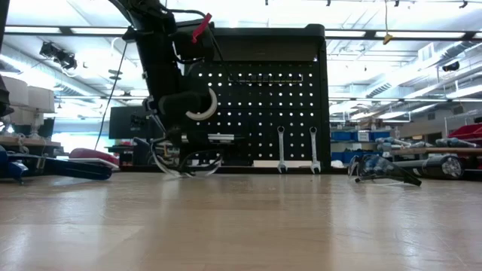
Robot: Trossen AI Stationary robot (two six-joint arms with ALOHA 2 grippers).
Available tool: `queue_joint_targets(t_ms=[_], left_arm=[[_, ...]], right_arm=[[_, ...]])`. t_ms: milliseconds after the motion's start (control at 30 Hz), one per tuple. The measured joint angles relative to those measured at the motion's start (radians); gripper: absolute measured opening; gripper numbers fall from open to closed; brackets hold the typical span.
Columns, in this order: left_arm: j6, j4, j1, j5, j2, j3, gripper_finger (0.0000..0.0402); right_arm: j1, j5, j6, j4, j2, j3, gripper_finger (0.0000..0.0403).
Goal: Hang tools onto peg board
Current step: Remove the black safety glasses from the black pegboard
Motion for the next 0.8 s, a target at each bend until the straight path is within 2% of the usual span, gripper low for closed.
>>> queue_joint_targets(t_ms=[100,233,333,433,667,800], left_arm=[[0.113,-0.041,-0.005,-0.198,0.000,0.012,0.0004],[0.201,-0.005,-0.006,-0.459,0.000,-0.016,0.0009],[0.196,0.060,0.006,-0.535,0.005,-0.068,0.0012],[0.163,0.134,0.012,-0.490,0.005,-0.129,0.0013],[0.138,0.208,0.011,-0.209,0.006,-0.207,0.0021],[0.078,0.215,0.011,-0.097,0.006,-0.205,0.0048]], right_arm=[[0.002,0.000,0.002,0.000,0.000,0.000,0.0012],[0.002,0.000,0.032,0.004,0.000,0.000,0.0013],[0.002,0.000,0.055,0.006,0.000,0.000,0.0017],[0.002,0.000,0.069,0.008,0.000,0.000,0.0016],[0.002,0.000,0.064,0.052,0.000,0.000,0.0012],[0.002,0.000,0.059,0.069,0.004,0.000,0.0015]])
